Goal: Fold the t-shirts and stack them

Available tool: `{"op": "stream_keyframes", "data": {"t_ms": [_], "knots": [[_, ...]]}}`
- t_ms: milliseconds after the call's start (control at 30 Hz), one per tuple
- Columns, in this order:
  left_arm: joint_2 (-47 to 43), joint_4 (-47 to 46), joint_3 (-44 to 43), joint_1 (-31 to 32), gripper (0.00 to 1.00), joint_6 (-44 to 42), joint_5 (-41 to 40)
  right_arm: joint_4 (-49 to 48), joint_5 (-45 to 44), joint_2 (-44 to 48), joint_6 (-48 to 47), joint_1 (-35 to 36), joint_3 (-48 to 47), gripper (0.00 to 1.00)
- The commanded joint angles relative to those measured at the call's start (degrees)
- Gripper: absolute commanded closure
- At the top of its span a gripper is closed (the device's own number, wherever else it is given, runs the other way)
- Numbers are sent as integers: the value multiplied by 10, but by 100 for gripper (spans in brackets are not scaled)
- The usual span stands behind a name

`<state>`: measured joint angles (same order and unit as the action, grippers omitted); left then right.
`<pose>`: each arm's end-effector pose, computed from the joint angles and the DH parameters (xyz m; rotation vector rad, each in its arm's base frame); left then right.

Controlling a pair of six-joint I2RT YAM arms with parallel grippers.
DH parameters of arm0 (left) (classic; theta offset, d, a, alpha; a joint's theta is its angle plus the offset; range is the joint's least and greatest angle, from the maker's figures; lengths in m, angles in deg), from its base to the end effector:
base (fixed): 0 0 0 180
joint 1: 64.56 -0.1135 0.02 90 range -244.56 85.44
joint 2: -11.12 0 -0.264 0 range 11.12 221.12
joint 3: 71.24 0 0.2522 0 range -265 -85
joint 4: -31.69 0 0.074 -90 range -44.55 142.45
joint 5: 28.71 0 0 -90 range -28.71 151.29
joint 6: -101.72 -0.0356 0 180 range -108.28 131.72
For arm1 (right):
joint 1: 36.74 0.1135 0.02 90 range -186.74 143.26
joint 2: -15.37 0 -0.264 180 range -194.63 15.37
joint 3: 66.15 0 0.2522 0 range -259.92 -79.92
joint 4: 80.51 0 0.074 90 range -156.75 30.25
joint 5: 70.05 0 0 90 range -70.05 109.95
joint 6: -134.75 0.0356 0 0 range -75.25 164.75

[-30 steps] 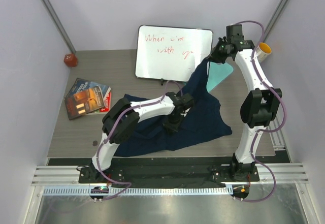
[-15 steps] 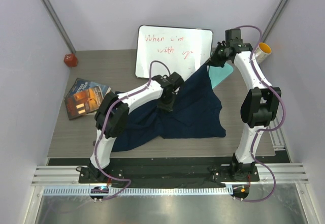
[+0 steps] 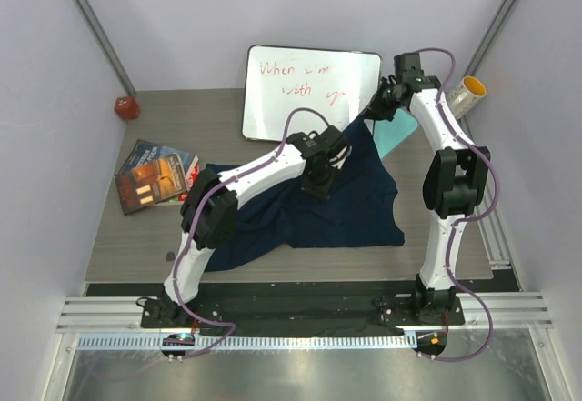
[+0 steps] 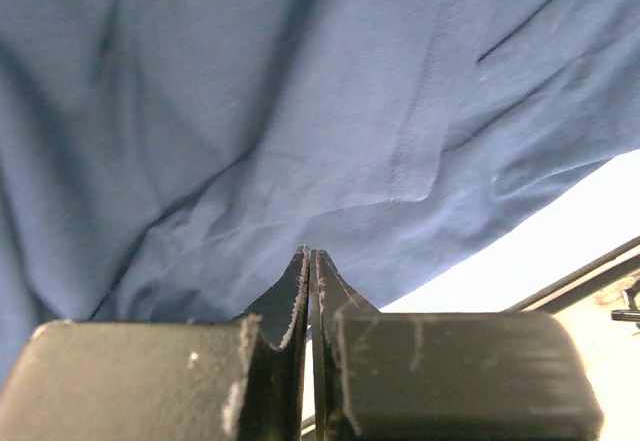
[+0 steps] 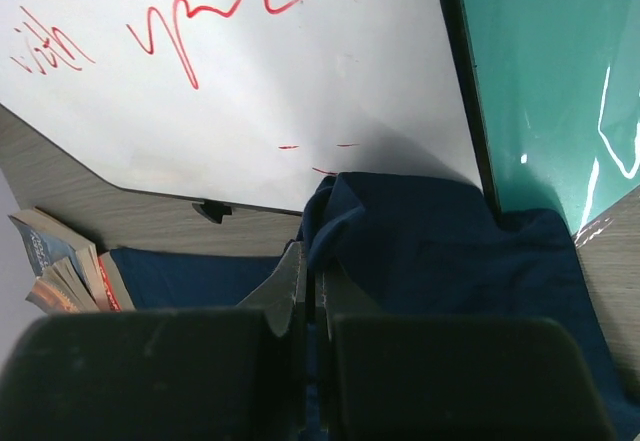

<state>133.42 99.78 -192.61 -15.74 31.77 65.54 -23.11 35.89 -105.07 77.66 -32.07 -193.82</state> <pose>0.2959 -0.3423 0.2303 0.7285 2.7615 -0.3864 0.4709 0.0483 0.2897 0.4869 2.4553 0.6231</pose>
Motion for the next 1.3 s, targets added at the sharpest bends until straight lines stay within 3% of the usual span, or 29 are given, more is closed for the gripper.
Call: {"op": "stream_keyframes", "data": {"t_ms": [0,200,700,1267], "knots": [[33,14,-41,16,100,-12,35,1,14,-6,-8,3,-25,99],[83,20,-98,45,100,-6,43,4,15,-15,-13,3,-34,99],[149,-40,-77,97,100,14,52,7,25,-15,-22,2,-45,99],[203,-49,-138,138,100,10,74,20,12,17,-50,1,-12,99]]}}
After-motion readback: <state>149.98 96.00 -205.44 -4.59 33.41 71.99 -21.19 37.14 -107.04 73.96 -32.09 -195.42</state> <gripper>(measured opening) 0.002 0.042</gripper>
